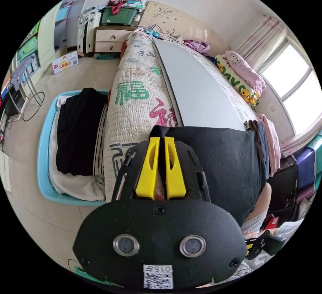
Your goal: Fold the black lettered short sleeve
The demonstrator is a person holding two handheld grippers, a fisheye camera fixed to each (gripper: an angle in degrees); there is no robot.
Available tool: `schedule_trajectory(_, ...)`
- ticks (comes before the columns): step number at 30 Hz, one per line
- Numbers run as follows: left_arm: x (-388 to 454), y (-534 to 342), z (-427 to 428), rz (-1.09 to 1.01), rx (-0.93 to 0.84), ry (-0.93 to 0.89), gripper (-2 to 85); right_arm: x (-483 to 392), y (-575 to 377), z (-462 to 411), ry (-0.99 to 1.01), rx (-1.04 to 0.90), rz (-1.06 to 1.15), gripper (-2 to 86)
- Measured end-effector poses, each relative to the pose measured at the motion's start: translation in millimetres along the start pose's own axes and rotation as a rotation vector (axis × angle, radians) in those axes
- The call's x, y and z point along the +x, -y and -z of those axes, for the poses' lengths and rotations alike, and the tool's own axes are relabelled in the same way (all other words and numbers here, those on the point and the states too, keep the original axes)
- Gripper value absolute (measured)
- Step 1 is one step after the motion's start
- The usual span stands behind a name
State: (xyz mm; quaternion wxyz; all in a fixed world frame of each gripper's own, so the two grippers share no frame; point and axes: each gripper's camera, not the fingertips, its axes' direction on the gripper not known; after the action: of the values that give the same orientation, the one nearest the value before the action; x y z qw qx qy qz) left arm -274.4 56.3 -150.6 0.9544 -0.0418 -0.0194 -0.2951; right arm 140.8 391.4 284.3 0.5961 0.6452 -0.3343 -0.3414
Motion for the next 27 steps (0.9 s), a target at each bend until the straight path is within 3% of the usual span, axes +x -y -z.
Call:
schedule_trajectory(4, -10.3, -17.9, -6.7, 0.047, 0.047, -0.033, 1.6, 16.2, 37.1, 8.6, -0.038, -0.020, 0.034, 0.4)
schedule_trajectory(6, 1.8, -19.7, -33.1, -0.026, -0.066, 0.068, 0.8, 25.6, 61.3, 11.6, -0.057, -0.030, 0.056, 0.4)
schedule_trajectory(9, 28.1, -27.8, -44.3, -0.059, -0.064, 0.214, 0.0, 44.1, 102.0, 20.8, -0.083, -0.072, 0.079, 0.5)
schedule_trajectory(12, 39.9, -39.7, -53.6, -0.067, -0.100, 0.293, -0.3, 85.0, 121.7, 65.3, 0.027, -0.035, 0.062, 0.4)
schedule_trajectory(14, 45.4, -58.2, -40.6, -0.060, -0.062, 0.243, 0.0, 122.3, 119.8, 105.9, 0.104, 0.024, 0.013, 0.4)
schedule_trajectory(19, 97.7, -106.6, -4.7, -0.192, 0.109, 0.067, 1.6, 272.9, 56.6, 230.9, 0.171, 0.186, -0.329, 2.3)
schedule_trajectory(23, 181.5, -110.0, -16.3, -0.401, 0.071, -0.004, 5.2, 365.9, 1.4, 302.0, -0.082, 0.171, -0.683, 5.4)
schedule_trajectory(27, 253.8, -86.8, -49.9, -0.502, 0.020, -0.118, 5.7, 435.6, -31.2, 357.9, -0.248, 0.220, -0.895, 8.6)
